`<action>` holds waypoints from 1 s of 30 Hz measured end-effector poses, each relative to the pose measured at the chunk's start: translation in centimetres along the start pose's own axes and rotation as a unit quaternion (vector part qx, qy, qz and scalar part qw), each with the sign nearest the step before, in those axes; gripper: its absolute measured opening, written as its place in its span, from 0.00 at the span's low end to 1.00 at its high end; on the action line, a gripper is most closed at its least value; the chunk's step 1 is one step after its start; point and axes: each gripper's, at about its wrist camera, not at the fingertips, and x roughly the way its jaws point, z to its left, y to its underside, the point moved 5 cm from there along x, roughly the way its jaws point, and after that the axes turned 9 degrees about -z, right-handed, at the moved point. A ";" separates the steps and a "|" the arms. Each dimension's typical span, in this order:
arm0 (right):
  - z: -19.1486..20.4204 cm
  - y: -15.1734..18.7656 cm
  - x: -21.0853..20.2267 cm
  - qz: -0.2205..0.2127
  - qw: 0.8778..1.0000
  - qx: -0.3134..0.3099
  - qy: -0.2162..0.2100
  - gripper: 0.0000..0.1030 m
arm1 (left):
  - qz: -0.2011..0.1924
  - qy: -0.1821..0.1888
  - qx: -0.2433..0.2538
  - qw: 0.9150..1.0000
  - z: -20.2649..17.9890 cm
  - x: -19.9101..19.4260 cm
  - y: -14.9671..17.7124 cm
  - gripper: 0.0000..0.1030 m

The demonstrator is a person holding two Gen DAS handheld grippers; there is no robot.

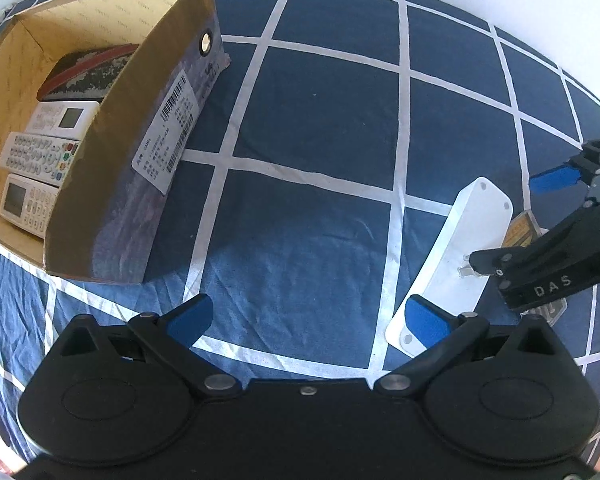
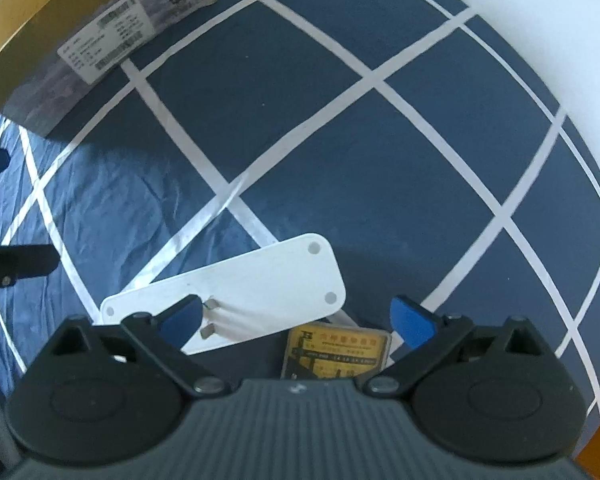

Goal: Organize objects
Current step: 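Close the right gripper on the end of the white power strip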

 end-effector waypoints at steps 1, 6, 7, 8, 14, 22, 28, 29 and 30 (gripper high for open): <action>0.0 -0.1 0.3 0.003 1.000 -0.002 0.000 0.97 | 0.001 0.001 0.001 1.000 0.0 0.0 0.0 1.00; 0.3 -0.3 1.3 0.019 1.000 -0.012 -0.017 0.90 | 0.004 0.001 0.002 1.000 0.2 0.3 0.1 1.00; 0.3 -0.3 1.3 0.020 0.999 -0.016 -0.020 0.89 | 0.005 0.001 0.002 1.000 0.3 0.4 0.1 1.00; 0.3 -0.4 1.2 0.023 0.999 -0.014 -0.026 0.85 | 0.005 0.001 0.001 1.000 0.3 0.4 0.1 1.00; 0.3 -0.4 0.9 0.028 0.999 -0.001 -0.032 0.78 | 0.008 0.010 -0.001 1.000 0.4 0.7 0.4 1.00; -0.3 0.6 0.3 0.028 0.996 0.089 -0.009 0.68 | 0.002 0.022 0.001 1.000 1.0 0.4 1.5 1.00; -0.4 1.4 -0.5 0.015 0.991 0.131 0.019 0.67 | 0.004 0.031 0.006 1.000 2.0 0.2 3.2 1.00; -0.6 1.4 -0.5 0.015 0.990 0.139 0.021 0.67 | 0.005 0.033 0.007 0.999 2.2 0.1 3.5 1.00; -0.6 1.5 -0.6 0.014 0.989 0.142 0.025 0.67 | 0.005 0.035 0.011 0.999 2.4 0.0 3.8 1.00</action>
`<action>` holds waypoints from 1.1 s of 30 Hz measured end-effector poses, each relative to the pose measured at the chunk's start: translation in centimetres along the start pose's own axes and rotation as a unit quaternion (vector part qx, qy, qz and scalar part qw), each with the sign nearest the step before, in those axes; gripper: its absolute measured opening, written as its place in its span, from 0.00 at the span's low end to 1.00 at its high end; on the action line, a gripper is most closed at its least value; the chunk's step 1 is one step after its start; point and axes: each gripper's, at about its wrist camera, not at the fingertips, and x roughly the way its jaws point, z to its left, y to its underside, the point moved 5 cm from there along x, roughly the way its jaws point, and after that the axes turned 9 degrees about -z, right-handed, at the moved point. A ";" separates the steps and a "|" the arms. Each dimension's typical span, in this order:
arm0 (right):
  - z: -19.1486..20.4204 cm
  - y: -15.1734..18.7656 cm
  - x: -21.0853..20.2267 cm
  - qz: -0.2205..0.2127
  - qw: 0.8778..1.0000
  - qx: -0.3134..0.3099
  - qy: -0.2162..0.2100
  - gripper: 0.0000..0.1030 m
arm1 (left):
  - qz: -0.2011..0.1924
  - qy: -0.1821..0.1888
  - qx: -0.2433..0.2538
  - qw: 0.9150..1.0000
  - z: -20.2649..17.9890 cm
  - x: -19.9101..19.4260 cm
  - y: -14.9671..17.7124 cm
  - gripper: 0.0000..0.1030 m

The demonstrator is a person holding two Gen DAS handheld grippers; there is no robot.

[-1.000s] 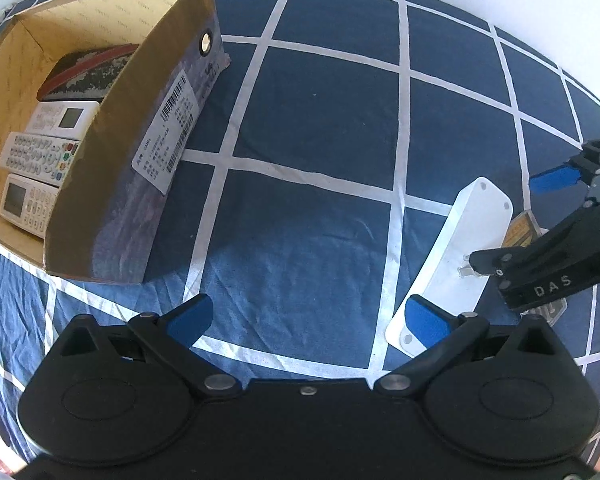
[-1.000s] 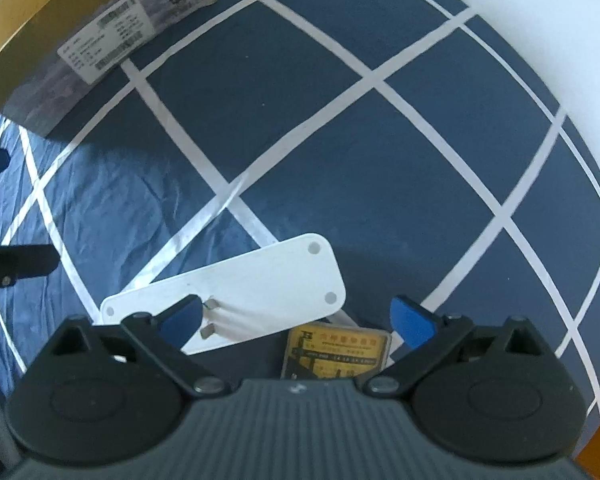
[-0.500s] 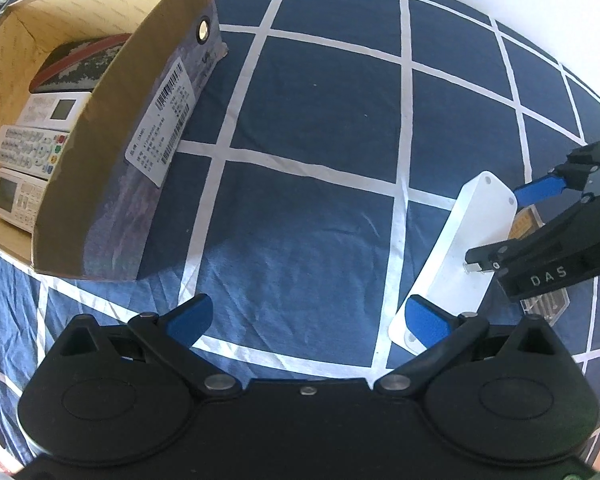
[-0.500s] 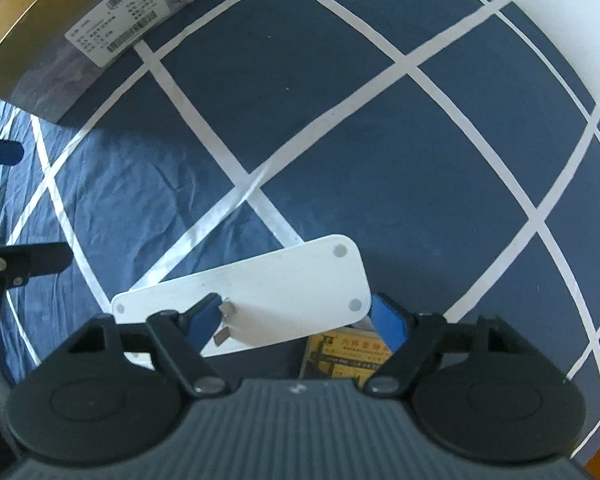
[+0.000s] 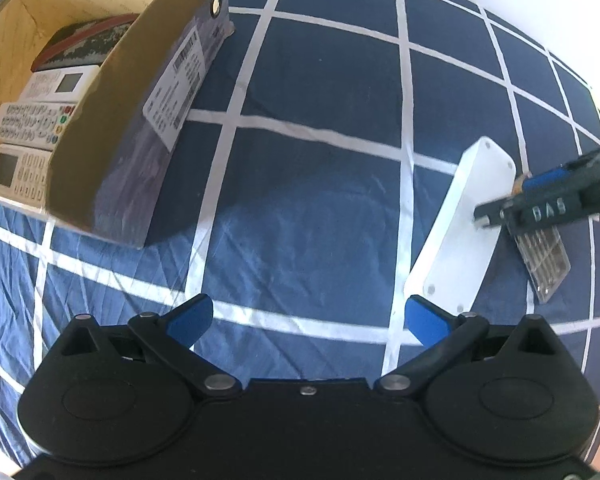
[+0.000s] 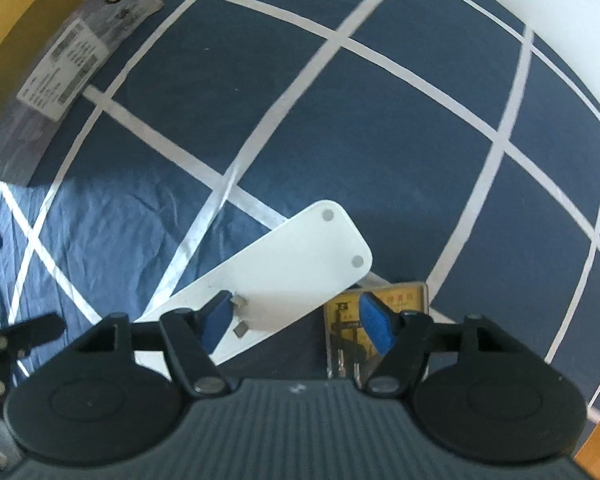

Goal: Organize objects
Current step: 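Close the right gripper on the end of the white power strip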

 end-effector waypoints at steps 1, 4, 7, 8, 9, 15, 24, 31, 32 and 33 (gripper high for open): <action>0.0 0.0 -0.1 -0.001 1.000 0.005 0.004 0.67 | 0.001 0.000 0.002 1.000 0.2 -0.1 0.2 1.00; 0.4 0.4 0.0 -0.003 1.000 0.014 0.015 0.67 | 0.005 0.001 0.001 1.000 0.7 -0.2 0.6 1.00; 0.5 0.3 -0.1 -0.008 1.000 -0.009 0.017 0.67 | 0.007 0.000 0.006 1.000 0.7 -0.4 0.8 1.00; 0.5 0.2 -0.1 -0.010 1.000 -0.021 0.019 0.68 | 0.006 -0.001 0.006 1.000 0.7 -0.5 0.8 1.00; 0.5 0.1 -0.1 -0.011 0.999 -0.038 0.017 0.68 | 0.006 -0.001 0.006 1.000 0.7 -0.6 0.8 1.00; 1.5 -1.2 1.2 0.001 0.991 -0.135 -0.012 0.74 | 0.007 -0.011 -0.009 1.000 0.2 -0.1 1.0 1.00; 2.5 -2.9 2.0 0.044 0.970 -0.228 -0.068 0.80 | 0.009 -0.032 -0.051 0.998 -1.5 0.7 1.3 1.00; 2.5 -3.0 1.9 0.049 0.967 -0.234 -0.086 0.77 | 0.014 -0.048 -0.061 0.997 -2.2 0.7 1.7 1.00; 2.3 -2.9 1.9 0.046 0.969 -0.227 -0.086 0.77 | 0.013 -0.050 -0.061 0.997 -2.2 0.7 1.7 1.00; 2.3 -2.8 1.9 0.044 0.971 -0.221 -0.085 0.77 | 0.011 -0.051 -0.060 0.997 -2.2 0.6 1.8 1.00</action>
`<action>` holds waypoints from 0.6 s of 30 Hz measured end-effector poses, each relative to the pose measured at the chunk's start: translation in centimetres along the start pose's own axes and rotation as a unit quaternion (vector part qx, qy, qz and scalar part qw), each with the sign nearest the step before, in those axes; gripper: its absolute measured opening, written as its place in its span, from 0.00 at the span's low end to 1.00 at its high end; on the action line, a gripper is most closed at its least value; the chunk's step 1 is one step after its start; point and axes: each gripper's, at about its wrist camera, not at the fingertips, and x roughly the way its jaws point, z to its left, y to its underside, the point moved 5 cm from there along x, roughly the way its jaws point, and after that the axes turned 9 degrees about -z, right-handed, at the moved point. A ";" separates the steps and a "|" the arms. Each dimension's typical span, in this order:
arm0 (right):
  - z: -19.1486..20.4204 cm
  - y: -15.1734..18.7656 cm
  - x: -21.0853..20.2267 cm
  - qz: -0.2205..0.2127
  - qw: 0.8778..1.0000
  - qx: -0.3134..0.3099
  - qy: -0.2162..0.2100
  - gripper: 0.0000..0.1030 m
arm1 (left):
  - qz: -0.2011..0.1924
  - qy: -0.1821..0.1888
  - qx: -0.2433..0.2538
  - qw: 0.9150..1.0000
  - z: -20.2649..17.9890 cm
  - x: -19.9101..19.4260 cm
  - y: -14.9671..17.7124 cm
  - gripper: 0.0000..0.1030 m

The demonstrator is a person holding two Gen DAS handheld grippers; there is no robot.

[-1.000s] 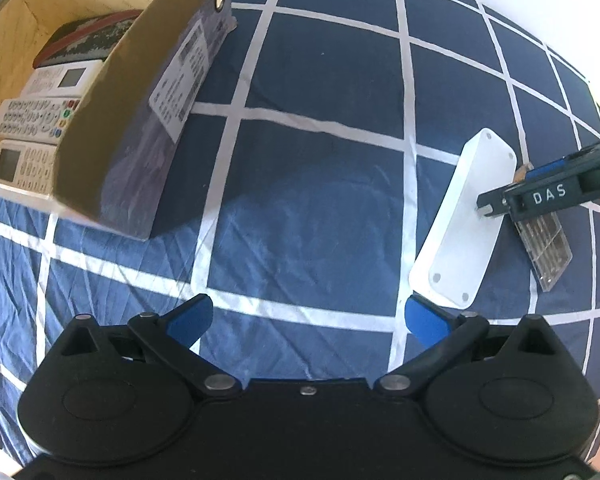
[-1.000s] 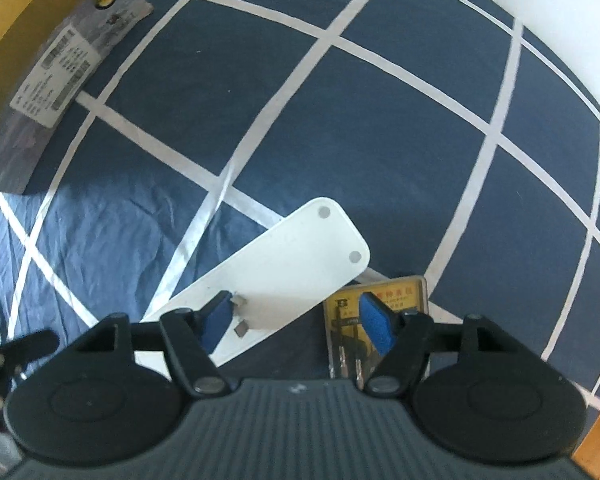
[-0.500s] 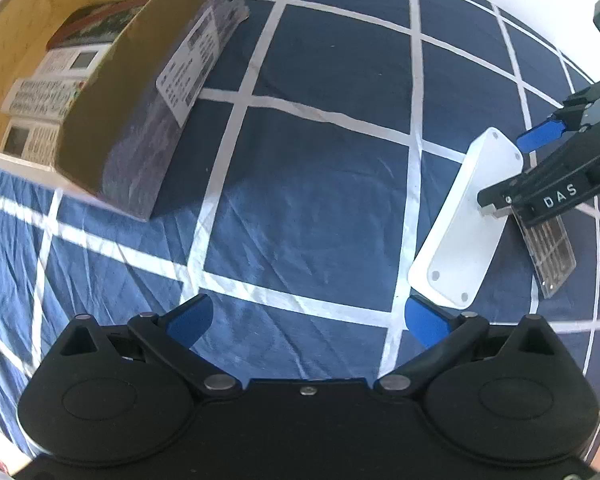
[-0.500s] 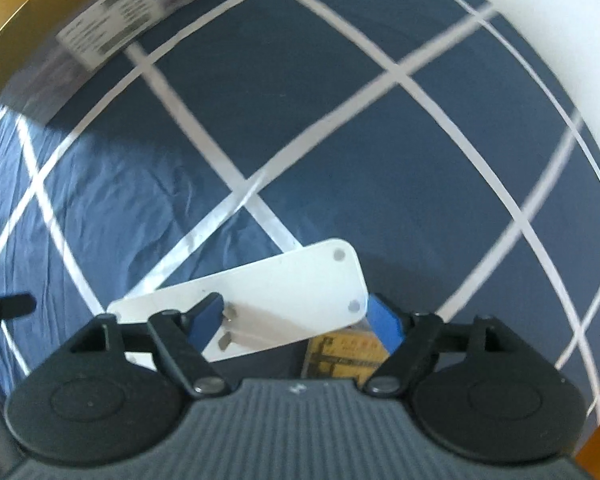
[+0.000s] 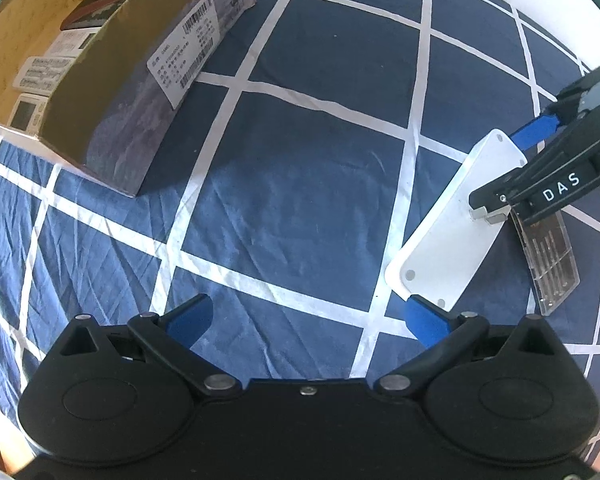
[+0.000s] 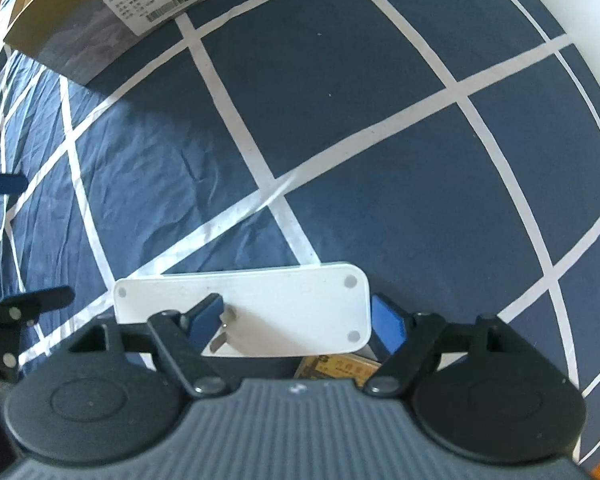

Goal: Organize objects
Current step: 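Close the right gripper on the end of the white power strip, then lift the power strip with the right gripper and carry it toward the box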

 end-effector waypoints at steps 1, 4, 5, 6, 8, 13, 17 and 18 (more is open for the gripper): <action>0.0 0.1 -0.1 -0.003 1.000 0.007 0.001 0.77 | -0.002 0.000 0.000 1.000 0.1 -0.1 0.0 1.00; 0.1 0.4 0.0 -0.010 0.999 0.036 0.007 0.77 | -0.007 -0.001 -0.003 1.000 0.5 -0.3 0.1 1.00; 0.1 0.6 0.0 -0.012 0.999 0.050 0.010 0.77 | -0.007 0.000 -0.005 1.000 0.7 -0.4 0.2 1.00; 0.2 0.8 -0.1 -0.015 0.998 0.064 0.012 0.77 | -0.006 0.002 -0.006 1.000 0.9 -0.4 0.3 1.00; 0.3 1.2 -0.1 -0.020 0.995 0.094 0.018 0.77 | -0.008 0.005 -0.007 1.000 1.4 -0.6 0.4 1.00; 1.2 2.5 -0.1 -0.030 0.984 0.175 0.033 0.77 | -0.008 0.015 -0.006 1.000 2.7 -0.7 0.6 1.00; 2.3 3.3 0.0 -0.038 0.967 0.246 0.046 0.77 | -0.004 0.029 0.001 1.000 3.4 -0.5 0.6 1.00; 2.6 3.5 0.1 -0.039 0.962 0.265 0.049 0.77 | -0.003 0.033 0.004 0.999 3.6 -0.5 0.5 1.00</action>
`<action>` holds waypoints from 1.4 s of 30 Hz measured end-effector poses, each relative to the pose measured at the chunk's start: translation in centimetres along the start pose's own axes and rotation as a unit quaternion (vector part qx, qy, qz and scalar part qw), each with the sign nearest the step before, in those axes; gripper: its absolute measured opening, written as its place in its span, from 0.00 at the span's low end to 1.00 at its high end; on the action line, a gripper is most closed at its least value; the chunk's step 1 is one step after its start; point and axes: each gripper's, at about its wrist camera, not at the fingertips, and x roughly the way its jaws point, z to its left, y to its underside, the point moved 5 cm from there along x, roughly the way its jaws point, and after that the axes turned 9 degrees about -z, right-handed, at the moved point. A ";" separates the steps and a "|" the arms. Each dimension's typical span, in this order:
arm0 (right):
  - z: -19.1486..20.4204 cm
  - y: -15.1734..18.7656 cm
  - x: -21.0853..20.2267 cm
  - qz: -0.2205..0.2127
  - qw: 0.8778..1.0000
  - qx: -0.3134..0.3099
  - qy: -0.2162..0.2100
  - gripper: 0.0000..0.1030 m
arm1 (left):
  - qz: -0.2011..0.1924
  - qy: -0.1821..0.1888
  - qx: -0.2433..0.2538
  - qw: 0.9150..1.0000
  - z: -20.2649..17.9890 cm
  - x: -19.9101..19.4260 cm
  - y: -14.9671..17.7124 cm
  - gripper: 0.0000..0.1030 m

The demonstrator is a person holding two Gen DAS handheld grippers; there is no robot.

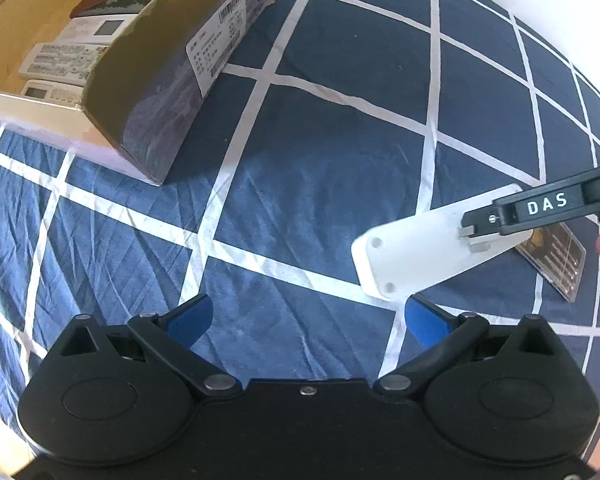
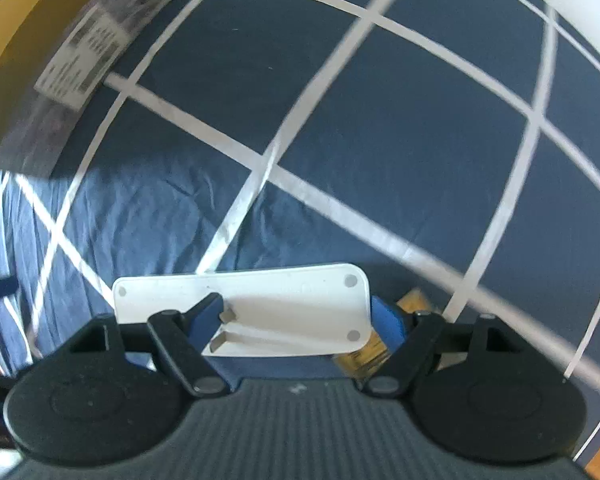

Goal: Organize objects
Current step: 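Lift the power strip with the right gripper and carry it toward the box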

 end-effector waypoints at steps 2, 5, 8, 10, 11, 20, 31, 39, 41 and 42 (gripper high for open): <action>0.4 0.6 0.0 -0.003 0.999 0.034 0.006 0.77 | 0.004 0.008 0.006 1.000 0.3 0.2 0.0 1.00; 0.9 1.5 -0.1 -0.009 0.996 0.085 0.016 0.77 | 0.012 0.020 0.015 1.000 0.8 0.6 -0.1 1.00; 1.5 2.4 -0.1 -0.013 0.991 0.133 0.024 0.77 | 0.019 0.029 0.024 0.999 1.1 1.1 -0.3 1.00; 2.0 3.0 -0.1 -0.015 0.986 0.164 0.029 0.77 | 0.022 0.039 0.032 0.998 1.1 1.3 -0.4 1.00; 2.3 3.3 -0.1 -0.016 0.984 0.175 0.031 0.77 | 0.023 0.042 0.037 0.998 1.0 1.3 -0.5 1.00; 3.5 4.2 -0.2 -0.035 0.978 0.202 0.039 0.77 | 0.042 0.077 0.048 0.995 -0.3 2.6 -0.5 1.00; 3.5 4.2 -0.2 -0.043 0.982 0.180 0.031 0.77 | 0.051 0.103 0.031 0.993 -1.9 4.1 -0.8 1.00; 3.6 4.1 0.0 -0.041 0.982 0.180 0.030 0.77 | 0.055 0.105 0.036 0.992 -2.5 4.7 -0.9 0.98; 3.6 4.1 -0.2 -0.041 0.983 0.179 0.029 0.77 | 0.056 0.103 0.038 0.992 -2.5 4.9 -1.0 0.96; 3.6 4.2 -0.2 -0.042 0.982 0.180 0.028 0.77 | 0.056 0.100 0.040 0.993 -2.5 4.9 -1.0 0.95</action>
